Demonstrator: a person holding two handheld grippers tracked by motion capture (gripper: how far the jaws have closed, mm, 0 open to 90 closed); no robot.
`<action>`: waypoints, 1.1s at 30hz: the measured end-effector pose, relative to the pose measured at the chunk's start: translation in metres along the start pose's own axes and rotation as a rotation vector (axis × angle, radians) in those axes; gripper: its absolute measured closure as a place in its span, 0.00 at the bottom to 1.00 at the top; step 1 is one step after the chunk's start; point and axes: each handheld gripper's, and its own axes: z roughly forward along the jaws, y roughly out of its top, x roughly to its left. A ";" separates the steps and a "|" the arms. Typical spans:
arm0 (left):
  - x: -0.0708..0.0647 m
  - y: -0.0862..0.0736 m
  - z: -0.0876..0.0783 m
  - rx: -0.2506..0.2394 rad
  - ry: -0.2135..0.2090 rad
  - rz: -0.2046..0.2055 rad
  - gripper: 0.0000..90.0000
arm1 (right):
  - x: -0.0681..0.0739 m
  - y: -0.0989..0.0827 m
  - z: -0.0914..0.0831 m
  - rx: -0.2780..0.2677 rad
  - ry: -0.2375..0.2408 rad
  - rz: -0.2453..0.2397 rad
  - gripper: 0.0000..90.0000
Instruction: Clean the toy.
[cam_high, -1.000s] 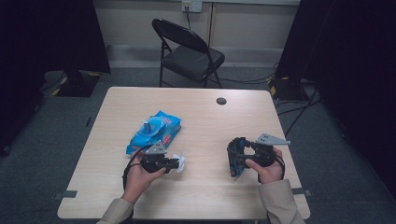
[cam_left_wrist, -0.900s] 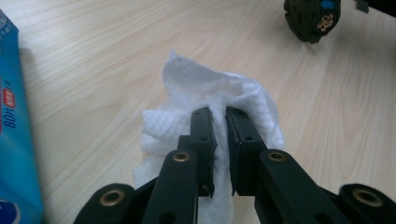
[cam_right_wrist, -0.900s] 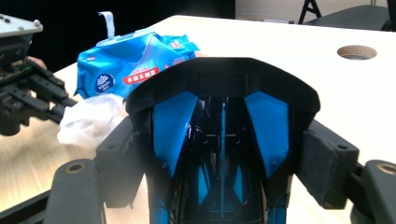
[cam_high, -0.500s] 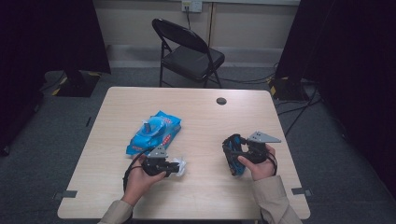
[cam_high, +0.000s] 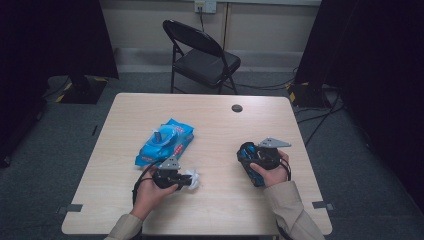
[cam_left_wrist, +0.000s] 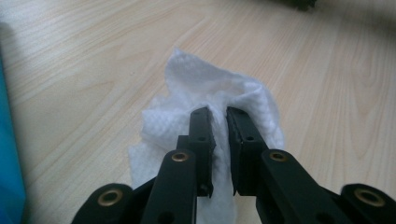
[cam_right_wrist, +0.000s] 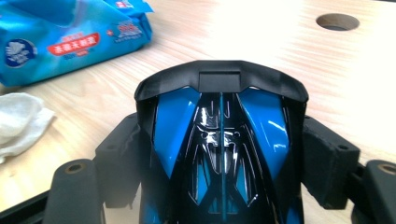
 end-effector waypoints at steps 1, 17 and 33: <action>0.000 0.000 0.000 0.000 0.000 -0.002 0.90 | -0.002 0.000 0.001 0.002 -0.003 0.001 0.28; -0.001 0.003 0.003 0.002 0.015 0.003 0.88 | -0.011 -0.007 0.014 0.056 -0.044 0.008 0.28; 0.002 0.008 0.011 -0.008 0.036 0.002 0.86 | -0.015 -0.007 0.019 0.095 -0.059 0.013 0.27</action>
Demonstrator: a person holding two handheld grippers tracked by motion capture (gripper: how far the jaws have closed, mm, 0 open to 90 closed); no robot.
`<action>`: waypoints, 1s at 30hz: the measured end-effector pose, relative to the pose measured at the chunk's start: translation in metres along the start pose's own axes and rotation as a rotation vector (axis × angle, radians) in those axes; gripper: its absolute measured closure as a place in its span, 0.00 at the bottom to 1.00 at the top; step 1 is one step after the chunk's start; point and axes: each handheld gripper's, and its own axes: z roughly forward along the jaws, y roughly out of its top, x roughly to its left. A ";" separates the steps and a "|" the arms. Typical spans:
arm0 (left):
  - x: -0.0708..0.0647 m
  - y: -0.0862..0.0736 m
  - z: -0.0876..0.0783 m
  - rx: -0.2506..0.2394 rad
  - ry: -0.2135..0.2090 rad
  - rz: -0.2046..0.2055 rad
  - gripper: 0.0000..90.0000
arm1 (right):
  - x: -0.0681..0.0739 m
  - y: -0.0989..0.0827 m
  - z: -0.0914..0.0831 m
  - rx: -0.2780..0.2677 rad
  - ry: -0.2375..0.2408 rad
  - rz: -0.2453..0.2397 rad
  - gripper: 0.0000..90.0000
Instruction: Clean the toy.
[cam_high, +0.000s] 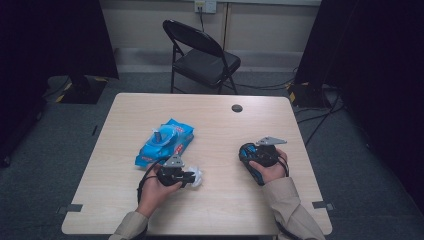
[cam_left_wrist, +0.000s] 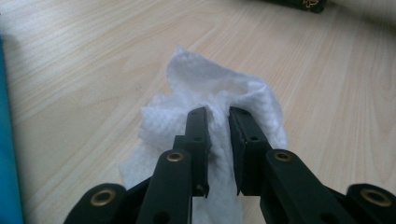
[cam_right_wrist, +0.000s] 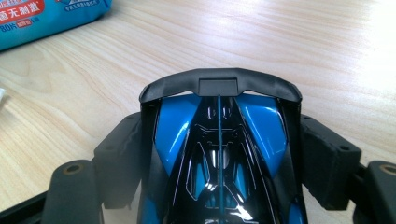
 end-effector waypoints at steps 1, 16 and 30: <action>0.000 0.001 0.000 -0.001 0.004 0.000 0.86 | 0.000 0.000 0.000 -0.002 0.002 0.003 0.26; -0.002 0.011 -0.003 -0.024 0.071 0.034 0.48 | 0.004 0.003 -0.016 -0.024 0.042 -0.029 0.29; -0.003 0.017 -0.024 -0.008 0.060 -0.009 0.28 | 0.011 -0.003 -0.039 -0.023 0.101 -0.031 0.21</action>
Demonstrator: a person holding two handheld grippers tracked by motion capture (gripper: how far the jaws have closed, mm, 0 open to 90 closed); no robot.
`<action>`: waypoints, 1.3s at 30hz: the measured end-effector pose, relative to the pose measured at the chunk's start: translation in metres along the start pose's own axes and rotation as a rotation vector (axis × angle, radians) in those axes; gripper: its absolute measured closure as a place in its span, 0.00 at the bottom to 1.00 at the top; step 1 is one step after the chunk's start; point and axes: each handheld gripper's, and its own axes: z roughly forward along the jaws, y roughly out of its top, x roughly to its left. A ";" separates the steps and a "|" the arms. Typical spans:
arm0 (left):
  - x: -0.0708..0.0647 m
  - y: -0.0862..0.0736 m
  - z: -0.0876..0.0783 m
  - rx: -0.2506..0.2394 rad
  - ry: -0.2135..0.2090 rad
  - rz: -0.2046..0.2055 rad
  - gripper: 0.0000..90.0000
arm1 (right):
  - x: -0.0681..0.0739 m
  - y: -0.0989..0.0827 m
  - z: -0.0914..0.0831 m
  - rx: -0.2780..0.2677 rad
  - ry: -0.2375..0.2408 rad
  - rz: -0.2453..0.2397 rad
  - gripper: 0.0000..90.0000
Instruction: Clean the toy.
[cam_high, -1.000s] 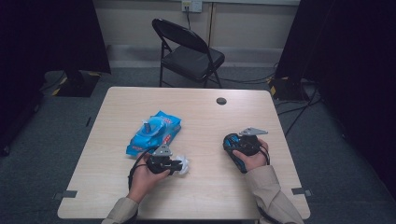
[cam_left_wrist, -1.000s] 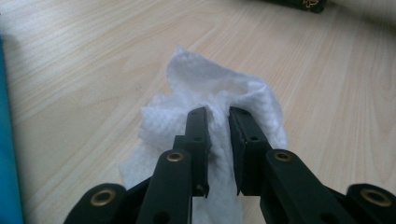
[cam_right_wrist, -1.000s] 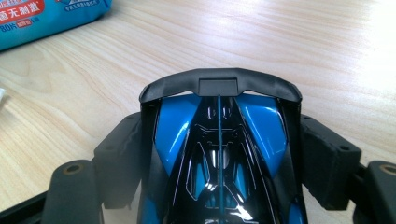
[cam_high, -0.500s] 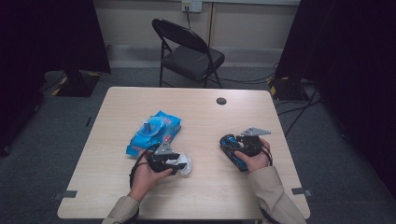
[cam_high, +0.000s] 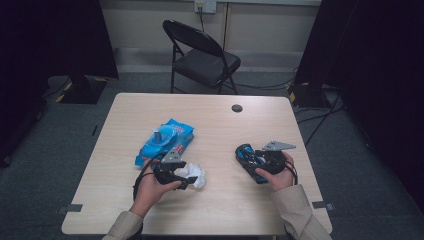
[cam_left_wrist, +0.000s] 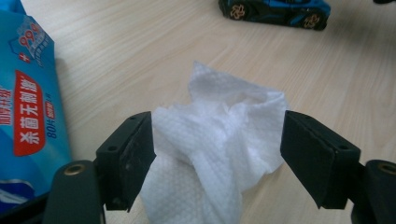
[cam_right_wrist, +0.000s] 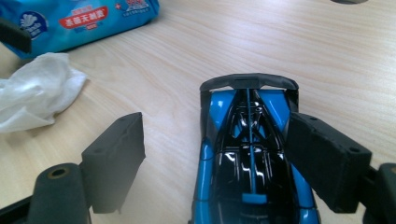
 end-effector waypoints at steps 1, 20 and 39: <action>0.000 0.000 -0.001 0.002 0.000 -0.003 0.27 | 0.001 -0.001 -0.002 0.000 0.006 0.001 0.21; -0.004 -0.016 -0.030 -0.009 -0.017 -0.004 0.19 | 0.008 -0.019 -0.036 0.010 0.042 -0.033 0.17; 0.003 -0.032 -0.051 0.003 -0.029 0.001 0.18 | -0.004 -0.055 -0.073 0.036 0.009 -0.011 0.18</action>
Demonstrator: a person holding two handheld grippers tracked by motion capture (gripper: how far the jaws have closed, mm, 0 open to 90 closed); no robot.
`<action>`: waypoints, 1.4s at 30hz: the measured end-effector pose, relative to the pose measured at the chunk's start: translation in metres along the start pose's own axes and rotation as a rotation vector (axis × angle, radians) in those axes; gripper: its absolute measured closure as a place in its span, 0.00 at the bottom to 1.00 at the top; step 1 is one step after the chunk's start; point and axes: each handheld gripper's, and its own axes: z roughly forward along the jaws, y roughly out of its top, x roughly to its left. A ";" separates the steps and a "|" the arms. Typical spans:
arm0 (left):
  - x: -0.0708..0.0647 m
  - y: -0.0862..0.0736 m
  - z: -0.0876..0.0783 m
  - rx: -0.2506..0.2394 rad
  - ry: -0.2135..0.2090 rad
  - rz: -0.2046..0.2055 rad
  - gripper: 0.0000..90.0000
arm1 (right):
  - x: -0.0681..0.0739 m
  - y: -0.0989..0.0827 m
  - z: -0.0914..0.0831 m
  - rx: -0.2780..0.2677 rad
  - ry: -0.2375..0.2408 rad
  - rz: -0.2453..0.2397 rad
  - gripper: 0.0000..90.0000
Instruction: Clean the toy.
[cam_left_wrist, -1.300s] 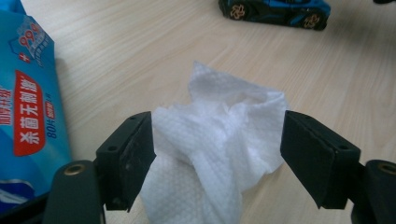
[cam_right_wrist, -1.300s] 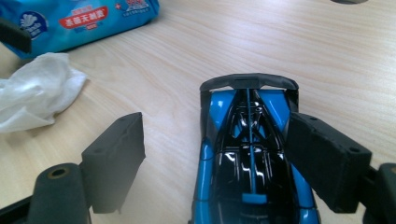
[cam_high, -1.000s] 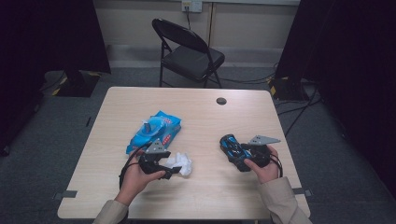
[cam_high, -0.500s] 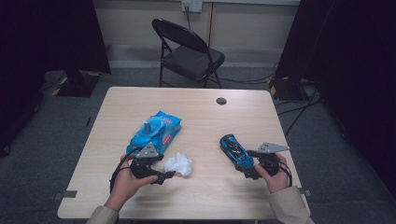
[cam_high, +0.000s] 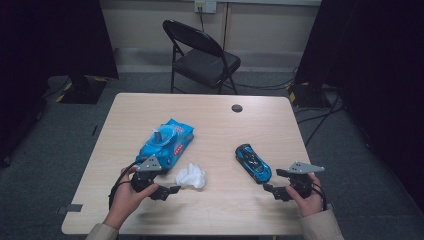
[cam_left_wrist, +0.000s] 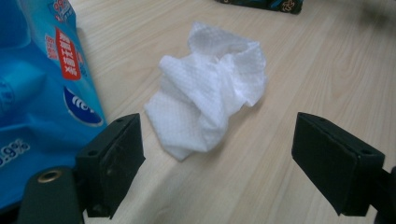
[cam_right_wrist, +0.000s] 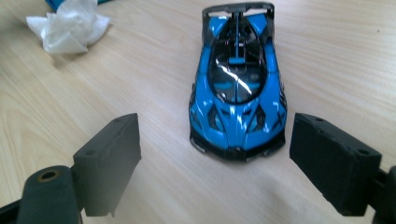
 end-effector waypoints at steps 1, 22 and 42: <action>0.000 -0.002 -0.001 0.000 0.003 0.001 0.18 | 0.001 -0.002 -0.001 0.005 -0.002 -0.004 0.18; 0.005 -0.035 -0.008 0.039 0.009 0.008 0.18 | -0.006 -0.034 -0.015 0.041 -0.022 0.003 0.18; 0.014 -0.058 -0.026 0.051 0.040 -0.009 0.19 | -0.008 -0.039 -0.010 0.087 -0.058 -0.041 0.19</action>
